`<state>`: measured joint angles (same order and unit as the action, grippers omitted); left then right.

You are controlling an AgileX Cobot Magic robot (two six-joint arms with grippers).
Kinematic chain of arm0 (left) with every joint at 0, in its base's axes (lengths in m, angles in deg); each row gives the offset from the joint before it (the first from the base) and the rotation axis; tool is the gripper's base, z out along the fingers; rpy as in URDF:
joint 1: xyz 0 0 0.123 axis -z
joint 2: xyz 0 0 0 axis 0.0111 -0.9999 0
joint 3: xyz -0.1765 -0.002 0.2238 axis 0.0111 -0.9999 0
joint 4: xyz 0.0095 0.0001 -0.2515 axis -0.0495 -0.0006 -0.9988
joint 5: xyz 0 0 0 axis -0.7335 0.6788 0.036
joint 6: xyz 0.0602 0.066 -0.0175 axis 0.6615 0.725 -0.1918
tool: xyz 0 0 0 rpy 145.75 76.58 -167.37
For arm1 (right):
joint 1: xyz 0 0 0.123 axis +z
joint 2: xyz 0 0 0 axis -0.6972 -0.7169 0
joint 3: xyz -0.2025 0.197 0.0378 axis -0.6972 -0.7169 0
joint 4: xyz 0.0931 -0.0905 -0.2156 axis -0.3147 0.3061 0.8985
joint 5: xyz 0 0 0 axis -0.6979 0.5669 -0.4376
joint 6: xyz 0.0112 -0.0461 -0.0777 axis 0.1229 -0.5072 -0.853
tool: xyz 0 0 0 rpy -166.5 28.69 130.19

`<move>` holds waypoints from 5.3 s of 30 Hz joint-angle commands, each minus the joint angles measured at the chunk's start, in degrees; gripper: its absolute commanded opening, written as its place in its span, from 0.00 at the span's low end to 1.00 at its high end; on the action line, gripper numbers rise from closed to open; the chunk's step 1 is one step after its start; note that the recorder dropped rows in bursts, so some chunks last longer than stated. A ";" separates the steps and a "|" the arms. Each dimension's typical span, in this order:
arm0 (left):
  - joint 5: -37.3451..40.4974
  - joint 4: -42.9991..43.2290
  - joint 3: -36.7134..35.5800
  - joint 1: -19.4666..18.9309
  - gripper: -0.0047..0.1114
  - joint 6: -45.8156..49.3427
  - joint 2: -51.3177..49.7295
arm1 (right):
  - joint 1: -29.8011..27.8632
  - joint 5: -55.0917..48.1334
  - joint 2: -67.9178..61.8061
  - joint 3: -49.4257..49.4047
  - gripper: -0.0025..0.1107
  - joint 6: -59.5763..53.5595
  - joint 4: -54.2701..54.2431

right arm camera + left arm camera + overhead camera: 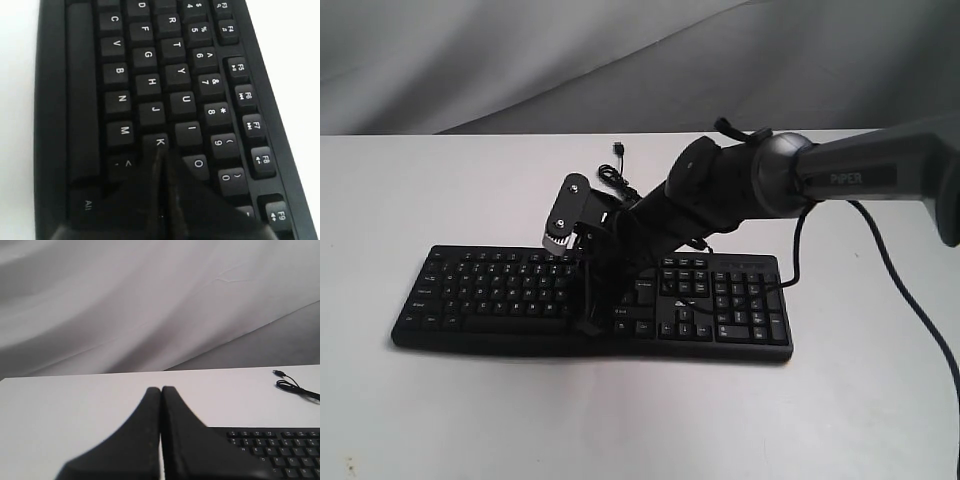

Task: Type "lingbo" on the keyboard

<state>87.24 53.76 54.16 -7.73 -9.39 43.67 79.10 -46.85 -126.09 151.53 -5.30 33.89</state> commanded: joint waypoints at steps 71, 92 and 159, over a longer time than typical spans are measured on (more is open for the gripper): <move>-0.56 0.01 -0.28 0.38 0.04 -0.12 0.28 | -0.01 -1.81 -4.45 7.68 0.02 -2.71 -1.98; -0.56 0.01 -0.28 0.38 0.04 -0.12 0.28 | 0.47 -2.12 -3.21 7.68 0.02 -4.14 -2.81; -0.56 0.01 -0.28 0.38 0.04 -0.12 0.28 | 4.51 -8.15 -11.52 20.77 0.02 1.42 1.07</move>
<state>87.24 53.76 54.16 -7.73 -9.39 43.67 83.51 -54.46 -137.67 172.03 -3.94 34.59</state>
